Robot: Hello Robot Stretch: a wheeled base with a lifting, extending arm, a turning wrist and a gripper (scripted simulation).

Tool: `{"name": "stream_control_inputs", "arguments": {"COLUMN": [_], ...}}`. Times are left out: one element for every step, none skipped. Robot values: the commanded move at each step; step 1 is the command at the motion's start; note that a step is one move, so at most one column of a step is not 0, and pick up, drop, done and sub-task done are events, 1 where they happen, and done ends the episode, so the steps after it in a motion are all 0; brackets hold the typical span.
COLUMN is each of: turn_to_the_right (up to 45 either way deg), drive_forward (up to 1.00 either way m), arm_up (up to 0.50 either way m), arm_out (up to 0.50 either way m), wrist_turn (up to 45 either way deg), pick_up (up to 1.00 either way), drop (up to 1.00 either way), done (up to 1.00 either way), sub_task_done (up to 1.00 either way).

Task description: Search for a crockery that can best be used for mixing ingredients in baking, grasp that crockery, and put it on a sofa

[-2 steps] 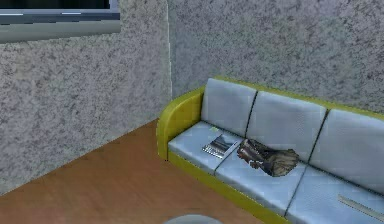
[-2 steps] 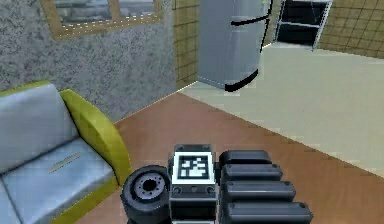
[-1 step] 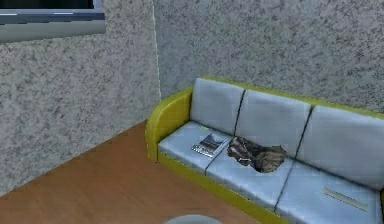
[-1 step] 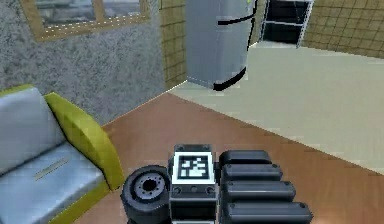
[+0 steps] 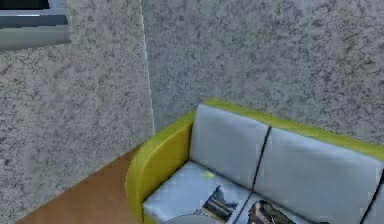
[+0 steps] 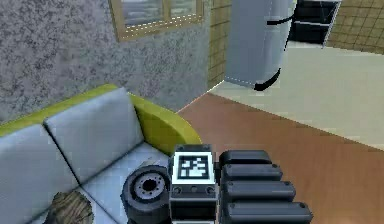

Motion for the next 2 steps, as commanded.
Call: {"name": "stream_control_inputs", "arguments": {"turn_to_the_right": [45.0,45.0], "drive_forward": [0.0,0.0], "arm_up": [0.0,0.0], "arm_out": [0.0,0.0], "wrist_turn": [0.0,0.0], "pick_up": [0.0,0.0], "drop": [0.0,0.0], "done": [0.0,0.0], "sub_task_done": [0.0,0.0]}}
